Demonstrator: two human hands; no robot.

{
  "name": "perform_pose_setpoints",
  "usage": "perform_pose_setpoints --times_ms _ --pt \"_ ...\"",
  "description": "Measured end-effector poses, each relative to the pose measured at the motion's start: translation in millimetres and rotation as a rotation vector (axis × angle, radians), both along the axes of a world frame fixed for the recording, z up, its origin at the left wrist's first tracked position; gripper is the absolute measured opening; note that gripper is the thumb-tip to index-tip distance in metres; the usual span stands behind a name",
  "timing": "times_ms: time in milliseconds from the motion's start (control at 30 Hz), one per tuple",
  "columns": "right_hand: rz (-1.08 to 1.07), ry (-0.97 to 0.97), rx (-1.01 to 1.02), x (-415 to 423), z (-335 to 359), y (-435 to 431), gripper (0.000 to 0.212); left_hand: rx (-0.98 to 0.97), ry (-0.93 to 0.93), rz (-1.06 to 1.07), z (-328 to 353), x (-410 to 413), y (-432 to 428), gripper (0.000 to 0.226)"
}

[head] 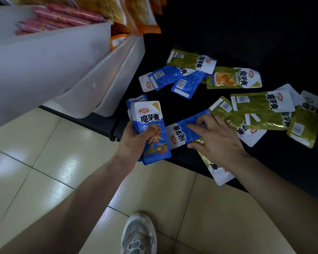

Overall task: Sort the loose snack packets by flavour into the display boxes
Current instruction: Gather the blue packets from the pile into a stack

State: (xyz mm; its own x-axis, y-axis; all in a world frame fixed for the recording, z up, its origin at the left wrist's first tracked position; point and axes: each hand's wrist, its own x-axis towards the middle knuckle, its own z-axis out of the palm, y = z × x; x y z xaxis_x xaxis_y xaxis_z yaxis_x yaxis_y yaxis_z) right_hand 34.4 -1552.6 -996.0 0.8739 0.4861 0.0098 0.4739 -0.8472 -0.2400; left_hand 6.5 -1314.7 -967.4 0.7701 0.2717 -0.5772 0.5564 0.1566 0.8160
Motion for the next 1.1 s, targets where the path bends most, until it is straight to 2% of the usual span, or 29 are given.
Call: perform_pose_setpoints --times_ms 200,333,500,633,700,800,900,1000,1100 --pt "0.038 -0.189 0.117 15 -8 8 0.044 0.010 -0.016 0.042 2 3 6 0.036" --pt "-0.132 -0.244 0.263 34 15 15 0.022 0.001 -0.019 0.113 3 6 12 0.038" --pt "-0.361 0.155 0.713 36 50 24 0.013 -0.040 -0.022 0.100 2 6 1 0.038" --pt "-0.425 0.448 0.967 22 56 43 0.022 -0.063 -0.071 0.052 3 4 -13 0.037" --pt "-0.482 0.568 0.984 15 49 52 0.020 -0.076 -0.090 0.037 6 4 -14 0.031" --pt "-0.578 0.616 0.954 4 35 61 0.013 -0.112 -0.109 0.014 12 3 -18 0.025" --pt "-0.645 0.621 0.972 -2 27 68 0.011 -0.122 -0.131 -0.020 16 0 -19 0.043" --pt "-0.660 0.631 0.953 -6 24 73 0.020 -0.205 -0.112 -0.027 16 -3 -17 0.060" --pt "-0.612 0.545 0.863 -8 27 76 0.021 -0.200 -0.090 -0.062 13 -6 -16 0.059"
